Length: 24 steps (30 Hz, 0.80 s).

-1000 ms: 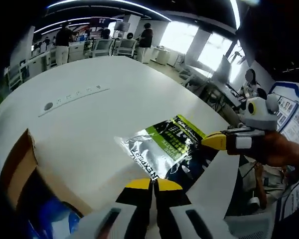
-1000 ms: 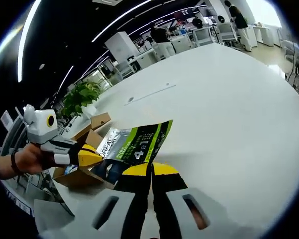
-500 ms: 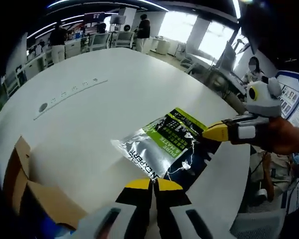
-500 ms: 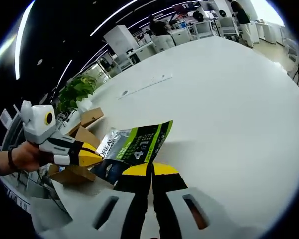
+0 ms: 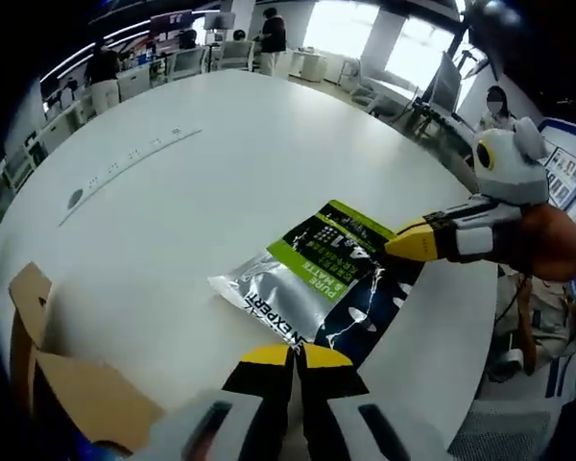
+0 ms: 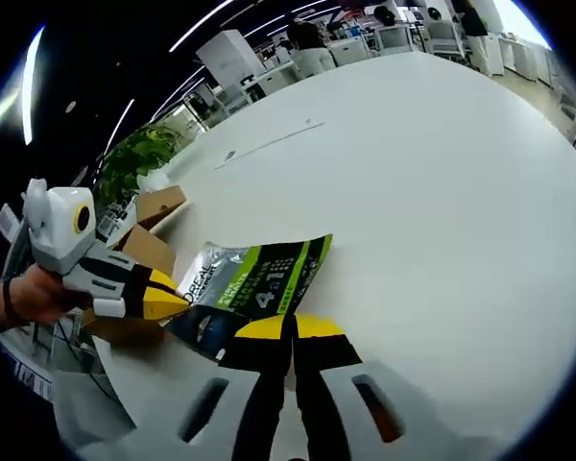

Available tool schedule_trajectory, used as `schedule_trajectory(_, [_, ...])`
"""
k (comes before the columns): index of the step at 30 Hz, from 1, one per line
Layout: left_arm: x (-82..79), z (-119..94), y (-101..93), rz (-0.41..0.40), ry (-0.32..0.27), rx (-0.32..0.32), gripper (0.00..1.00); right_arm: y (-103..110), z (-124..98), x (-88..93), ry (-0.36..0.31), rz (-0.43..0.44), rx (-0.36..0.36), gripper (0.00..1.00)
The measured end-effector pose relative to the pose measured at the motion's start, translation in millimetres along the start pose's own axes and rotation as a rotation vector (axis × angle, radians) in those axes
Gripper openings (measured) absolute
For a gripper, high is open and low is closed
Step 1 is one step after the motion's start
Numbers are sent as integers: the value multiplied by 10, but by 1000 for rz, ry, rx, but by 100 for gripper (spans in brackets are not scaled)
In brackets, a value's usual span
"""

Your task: Operate the shoe box by opening the lid, removing the specified soft item, and placing it in the target area until the item is outside and the box remains undamaged.

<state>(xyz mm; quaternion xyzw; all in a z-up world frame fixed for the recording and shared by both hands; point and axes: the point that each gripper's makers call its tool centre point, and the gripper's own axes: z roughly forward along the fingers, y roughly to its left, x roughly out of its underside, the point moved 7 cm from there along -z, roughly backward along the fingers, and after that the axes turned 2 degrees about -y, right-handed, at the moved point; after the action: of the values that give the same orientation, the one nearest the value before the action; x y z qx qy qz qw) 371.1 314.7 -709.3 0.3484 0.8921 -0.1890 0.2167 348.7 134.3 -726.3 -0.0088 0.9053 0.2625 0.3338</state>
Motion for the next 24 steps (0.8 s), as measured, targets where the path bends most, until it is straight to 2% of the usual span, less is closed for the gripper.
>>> schedule_trajectory(5, [21, 41, -13, 37, 41, -7, 3, -24, 45, 40, 10, 25, 9, 0])
schedule_trajectory(7, [44, 62, -20, 46, 77, 3, 3, -29, 56, 42, 12, 23, 10, 0])
schedule_trajectory(24, [64, 82, -51, 74, 127, 0, 6, -83, 58, 97, 16, 61, 39, 0])
